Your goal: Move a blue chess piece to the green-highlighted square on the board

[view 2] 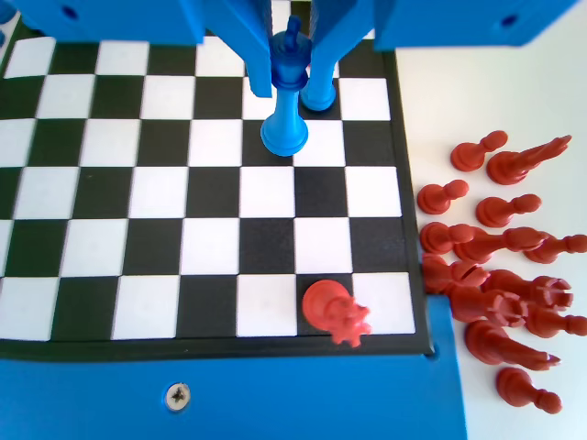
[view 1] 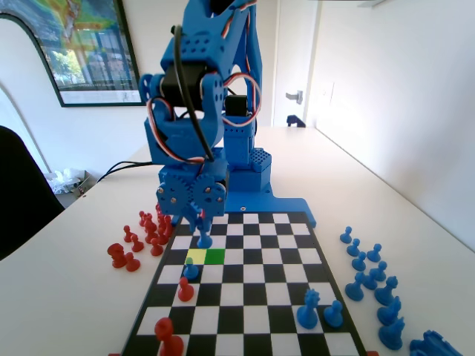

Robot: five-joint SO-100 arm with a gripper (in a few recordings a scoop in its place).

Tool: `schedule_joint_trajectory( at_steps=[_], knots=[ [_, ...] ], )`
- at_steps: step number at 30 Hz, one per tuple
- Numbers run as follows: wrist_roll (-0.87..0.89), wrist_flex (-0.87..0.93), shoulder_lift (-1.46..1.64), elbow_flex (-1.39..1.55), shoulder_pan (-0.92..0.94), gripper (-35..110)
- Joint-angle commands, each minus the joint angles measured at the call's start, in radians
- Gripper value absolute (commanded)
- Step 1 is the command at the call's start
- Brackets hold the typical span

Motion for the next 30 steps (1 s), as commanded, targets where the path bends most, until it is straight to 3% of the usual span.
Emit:
schedule_joint_trajectory(
  at_steps=[1,19,28,30],
  knots=[
    [0.011,-0.043,0.037,-0.014,-0.012,1],
    [-0.005,-0.216,0.034,0.126,-0.032,1],
    [0.0,-0.288,0.034,0.16,-0.031,10],
    [-0.008,-0.291,0.034,0.163,-0.029,19]
  ],
)
